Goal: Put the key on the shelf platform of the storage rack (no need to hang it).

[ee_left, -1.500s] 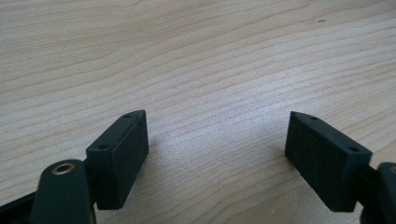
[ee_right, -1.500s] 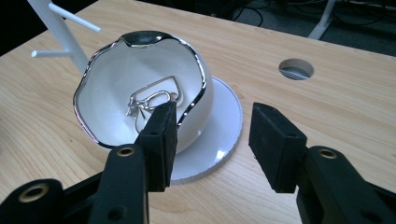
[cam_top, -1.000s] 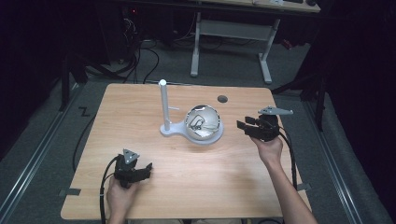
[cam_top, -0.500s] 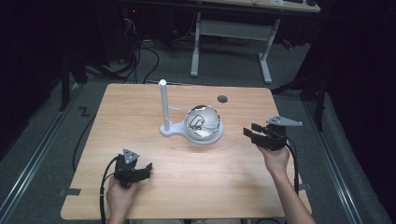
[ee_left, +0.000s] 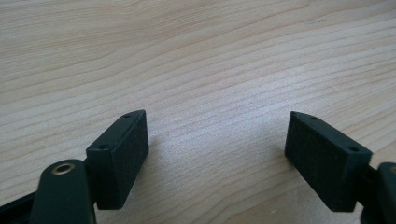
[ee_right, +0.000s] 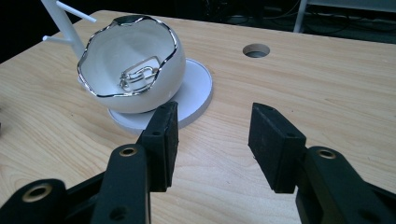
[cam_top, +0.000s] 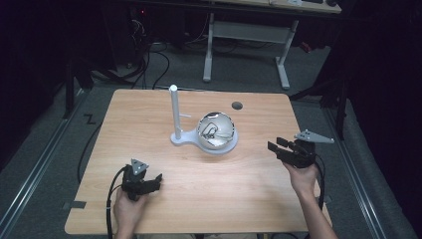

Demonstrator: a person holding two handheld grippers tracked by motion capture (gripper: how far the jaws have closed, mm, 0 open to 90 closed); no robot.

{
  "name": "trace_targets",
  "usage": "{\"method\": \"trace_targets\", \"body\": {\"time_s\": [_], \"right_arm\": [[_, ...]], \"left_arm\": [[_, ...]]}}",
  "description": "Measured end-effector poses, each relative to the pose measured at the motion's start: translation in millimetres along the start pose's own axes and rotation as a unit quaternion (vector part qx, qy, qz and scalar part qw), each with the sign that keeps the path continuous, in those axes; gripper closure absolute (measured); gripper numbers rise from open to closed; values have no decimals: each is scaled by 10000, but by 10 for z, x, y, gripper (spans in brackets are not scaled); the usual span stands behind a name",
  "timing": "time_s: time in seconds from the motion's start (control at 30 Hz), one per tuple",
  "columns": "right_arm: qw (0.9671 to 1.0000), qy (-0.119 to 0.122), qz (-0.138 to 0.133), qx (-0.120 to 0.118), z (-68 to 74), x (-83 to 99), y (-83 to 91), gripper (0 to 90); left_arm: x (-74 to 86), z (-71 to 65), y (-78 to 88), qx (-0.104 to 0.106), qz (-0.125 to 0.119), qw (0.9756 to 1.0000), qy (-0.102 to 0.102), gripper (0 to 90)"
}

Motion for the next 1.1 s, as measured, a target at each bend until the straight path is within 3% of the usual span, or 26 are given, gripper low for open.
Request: {"method": "trace_targets", "body": {"time_s": [0.63, 1.1], "right_arm": [[9999, -110, -100, -77, 62, 215, 154, 532], [9995, -254, -35, -199, 113, 485, 102, 533]], "left_arm": [[0, 0, 0, -4, -1, 10000, -2, 218], [0, 0, 0, -3, 0, 10000, -2, 219]]}}
Point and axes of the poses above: each handheld gripper's, and its own axes: y roughly backward along the jaws, x roughly out of its underside, z roughly to its left, the point moved 9 cm from there along -y, roughly forward along the jaws, and after that the axes turned 8 degrees about -x, right-handed, at the moved point
